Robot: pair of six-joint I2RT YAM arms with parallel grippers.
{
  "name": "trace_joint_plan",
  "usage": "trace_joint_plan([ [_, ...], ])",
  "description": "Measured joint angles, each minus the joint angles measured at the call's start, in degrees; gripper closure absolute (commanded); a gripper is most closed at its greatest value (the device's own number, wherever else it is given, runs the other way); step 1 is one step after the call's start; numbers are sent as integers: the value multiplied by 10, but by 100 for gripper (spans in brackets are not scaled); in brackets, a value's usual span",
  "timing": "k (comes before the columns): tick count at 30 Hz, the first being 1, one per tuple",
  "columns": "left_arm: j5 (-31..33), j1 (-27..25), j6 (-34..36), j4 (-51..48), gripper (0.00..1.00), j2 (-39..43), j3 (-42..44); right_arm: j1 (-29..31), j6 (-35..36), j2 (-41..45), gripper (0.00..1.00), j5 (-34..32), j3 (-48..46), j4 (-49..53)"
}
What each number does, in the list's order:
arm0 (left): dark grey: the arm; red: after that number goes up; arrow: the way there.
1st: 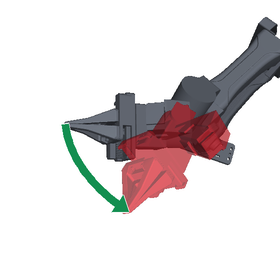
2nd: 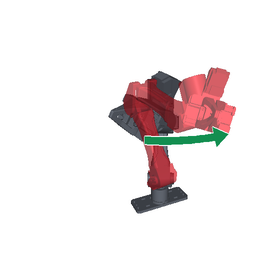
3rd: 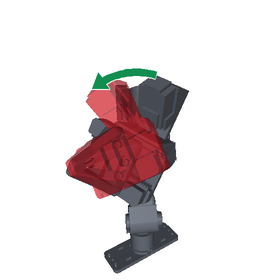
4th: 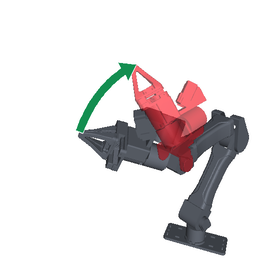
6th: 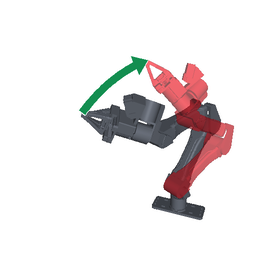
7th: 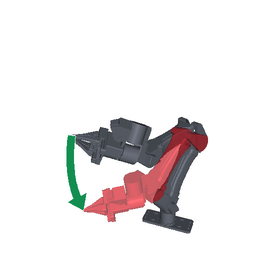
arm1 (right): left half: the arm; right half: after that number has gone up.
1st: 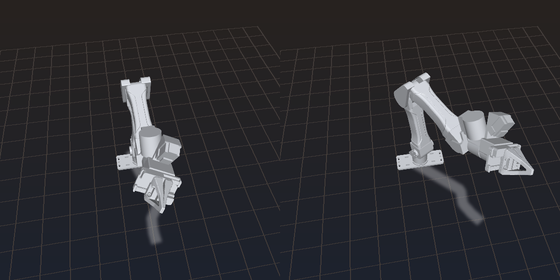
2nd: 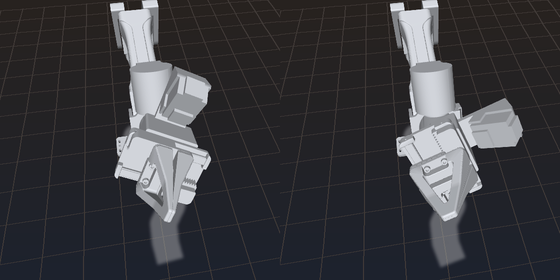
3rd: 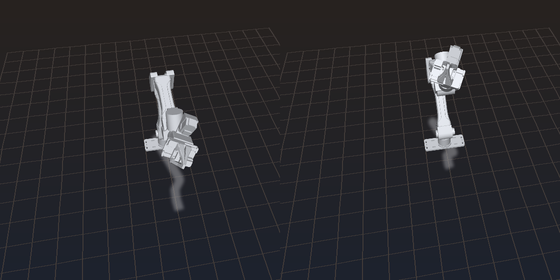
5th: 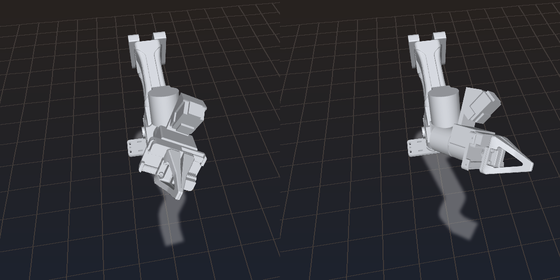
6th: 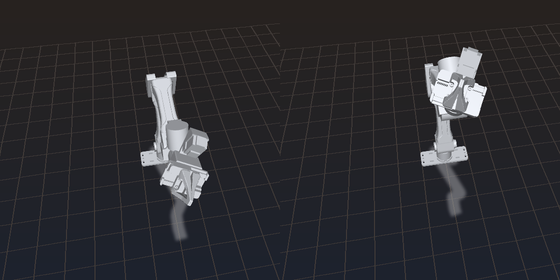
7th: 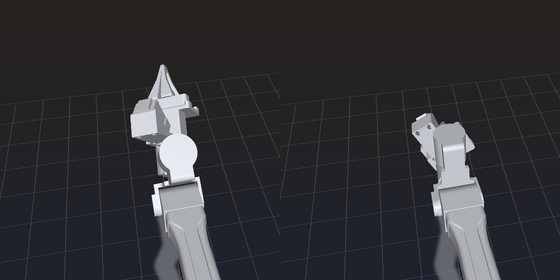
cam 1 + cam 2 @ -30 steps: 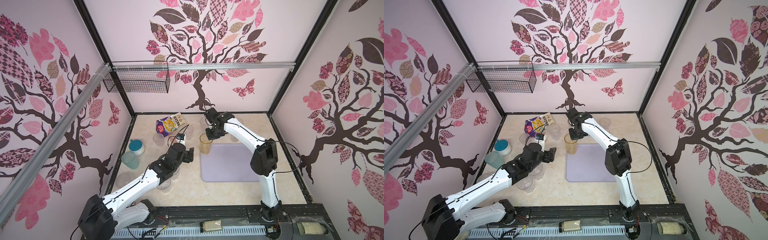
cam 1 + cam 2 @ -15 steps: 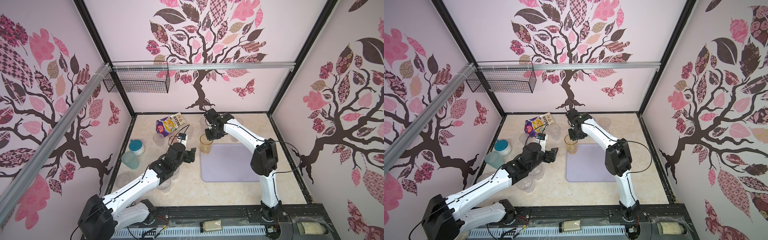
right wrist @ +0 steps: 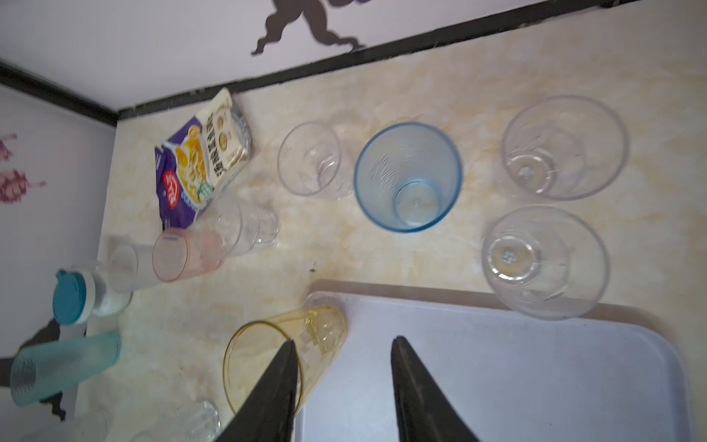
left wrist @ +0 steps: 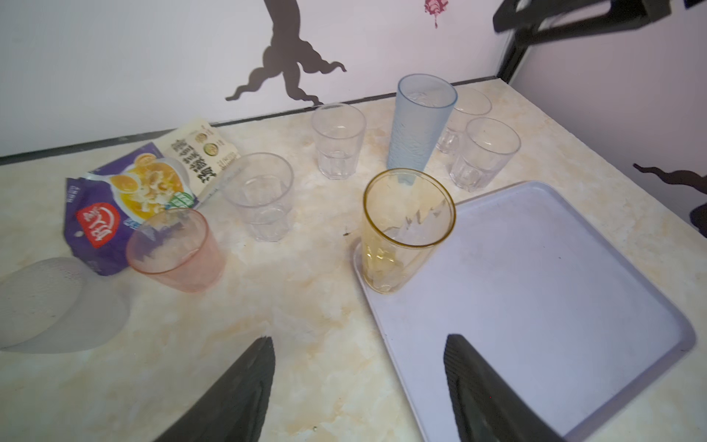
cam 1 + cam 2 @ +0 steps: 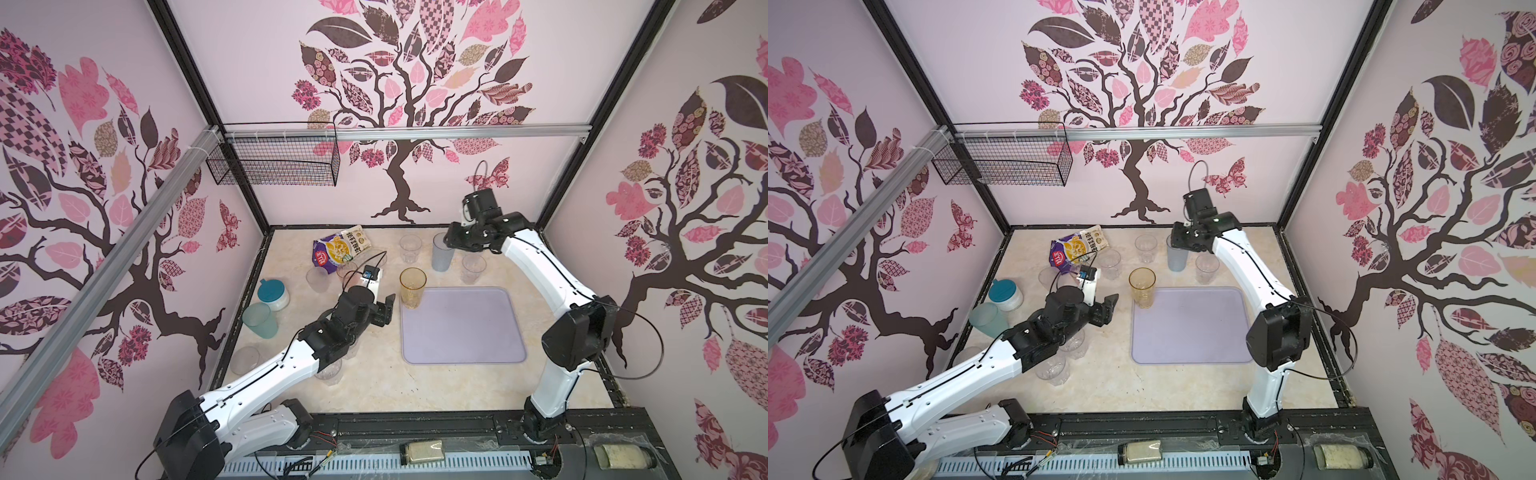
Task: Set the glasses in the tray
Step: 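Open the right gripper and lift it off the yellow glass, then move the right gripper to the frosted blue glass and grasp its rim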
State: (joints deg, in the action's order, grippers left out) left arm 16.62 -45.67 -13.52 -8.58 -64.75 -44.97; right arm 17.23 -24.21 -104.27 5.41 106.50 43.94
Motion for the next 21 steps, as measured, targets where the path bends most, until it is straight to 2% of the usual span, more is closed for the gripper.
trace_joint_plan([
  [4, -13, -27, -1, 4, 26, -52, -1, -57, -17, -33, 54, -3, 21, -17],
  [11, -22, -30, -3, 3, 21, -108, -6, -64, -26, -132, 53, 2, 95, -16],
  [21, -120, 42, -48, -9, 21, -125, -10, -59, -24, -196, 61, 13, 125, -9],
])
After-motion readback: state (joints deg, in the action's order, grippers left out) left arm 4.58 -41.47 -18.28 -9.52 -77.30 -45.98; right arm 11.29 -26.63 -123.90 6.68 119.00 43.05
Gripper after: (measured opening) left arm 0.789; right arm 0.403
